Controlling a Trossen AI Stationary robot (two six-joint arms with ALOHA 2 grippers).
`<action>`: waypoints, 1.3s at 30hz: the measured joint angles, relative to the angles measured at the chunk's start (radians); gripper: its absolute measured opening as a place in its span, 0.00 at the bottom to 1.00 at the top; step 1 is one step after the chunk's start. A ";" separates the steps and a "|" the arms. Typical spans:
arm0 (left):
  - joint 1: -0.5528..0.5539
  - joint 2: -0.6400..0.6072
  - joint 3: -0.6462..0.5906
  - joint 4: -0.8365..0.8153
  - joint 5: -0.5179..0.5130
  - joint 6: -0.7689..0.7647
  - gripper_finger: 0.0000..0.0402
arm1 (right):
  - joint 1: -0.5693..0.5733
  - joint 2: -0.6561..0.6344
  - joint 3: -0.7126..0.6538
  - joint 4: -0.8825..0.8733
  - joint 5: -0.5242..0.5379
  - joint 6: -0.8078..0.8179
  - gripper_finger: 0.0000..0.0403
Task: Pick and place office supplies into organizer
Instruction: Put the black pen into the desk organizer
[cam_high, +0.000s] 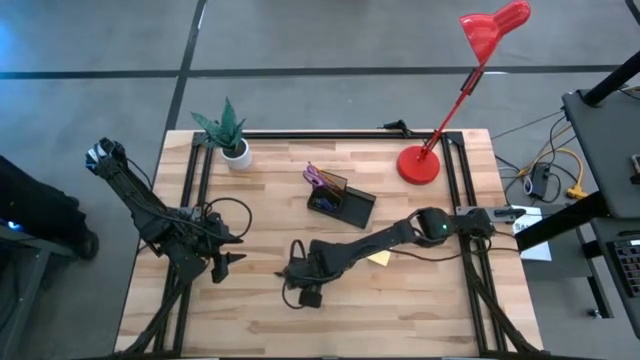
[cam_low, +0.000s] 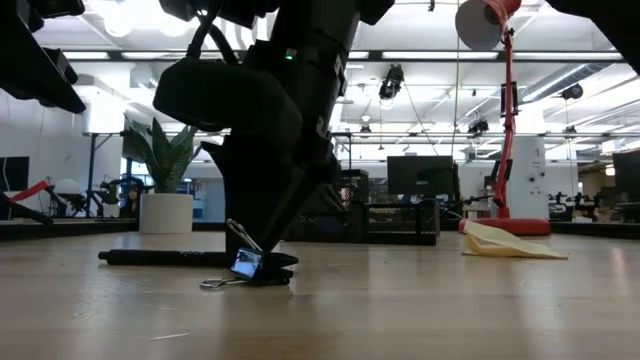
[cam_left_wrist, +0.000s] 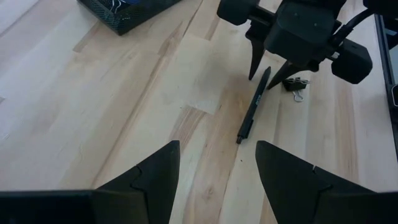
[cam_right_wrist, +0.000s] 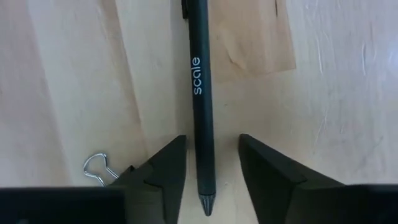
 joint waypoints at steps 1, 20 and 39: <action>0.000 0.000 0.000 0.000 0.000 0.000 0.49 | 0.000 0.000 -0.003 0.000 0.000 -0.011 0.31; 0.000 0.000 0.000 0.000 -0.001 0.000 0.49 | 0.004 -0.004 -0.060 0.036 0.039 0.019 0.04; 0.000 -0.005 0.000 -0.001 -0.001 0.007 0.49 | -0.011 0.010 0.102 0.033 0.345 0.376 0.03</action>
